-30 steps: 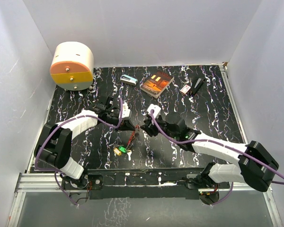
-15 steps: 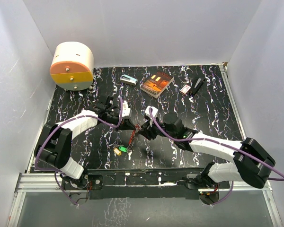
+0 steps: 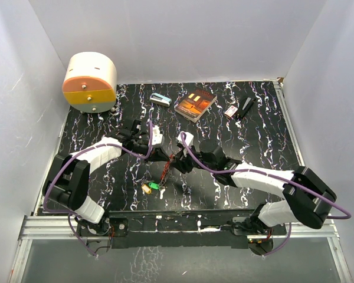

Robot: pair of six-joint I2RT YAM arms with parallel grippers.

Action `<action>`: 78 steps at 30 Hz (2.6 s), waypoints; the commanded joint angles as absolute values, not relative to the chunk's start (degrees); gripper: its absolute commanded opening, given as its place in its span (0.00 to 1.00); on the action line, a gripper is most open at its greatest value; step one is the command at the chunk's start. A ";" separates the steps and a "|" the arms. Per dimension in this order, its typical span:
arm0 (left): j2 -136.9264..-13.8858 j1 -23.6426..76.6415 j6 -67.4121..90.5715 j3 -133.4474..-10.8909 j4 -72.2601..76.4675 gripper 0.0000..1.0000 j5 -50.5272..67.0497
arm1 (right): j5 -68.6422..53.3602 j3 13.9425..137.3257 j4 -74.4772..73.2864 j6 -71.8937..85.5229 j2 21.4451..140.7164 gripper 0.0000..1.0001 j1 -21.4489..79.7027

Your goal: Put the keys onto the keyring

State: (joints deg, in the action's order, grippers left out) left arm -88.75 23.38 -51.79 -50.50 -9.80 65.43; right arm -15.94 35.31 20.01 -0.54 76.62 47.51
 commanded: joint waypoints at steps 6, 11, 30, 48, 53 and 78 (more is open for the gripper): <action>-87.88 23.20 -51.64 -49.69 -9.86 0.00 69.07 | -13.93 38.48 26.83 -1.75 77.27 0.17 47.24; -87.55 23.16 -51.61 -49.44 -9.82 0.00 68.93 | -12.50 38.19 26.50 -2.16 76.96 0.16 47.24; -86.60 22.86 -41.10 -49.41 -2.43 0.23 54.18 | -3.76 38.75 4.12 9.05 78.51 0.33 47.11; -83.38 22.76 -39.38 -47.22 -3.16 0.65 50.09 | 0.86 49.39 -3.10 12.13 91.39 0.40 47.11; -82.90 22.76 -39.31 -46.59 -2.07 0.66 50.26 | 4.01 50.80 -4.63 13.32 93.61 0.40 47.10; -83.50 22.74 -38.52 -46.35 1.07 0.69 52.60 | 8.01 48.73 -5.80 18.13 92.90 0.19 46.58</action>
State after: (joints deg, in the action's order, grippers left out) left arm -85.49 23.00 -38.92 -46.76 0.19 50.06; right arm 5.63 48.12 -6.59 16.93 93.91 46.85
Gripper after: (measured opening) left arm 0.687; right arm 0.204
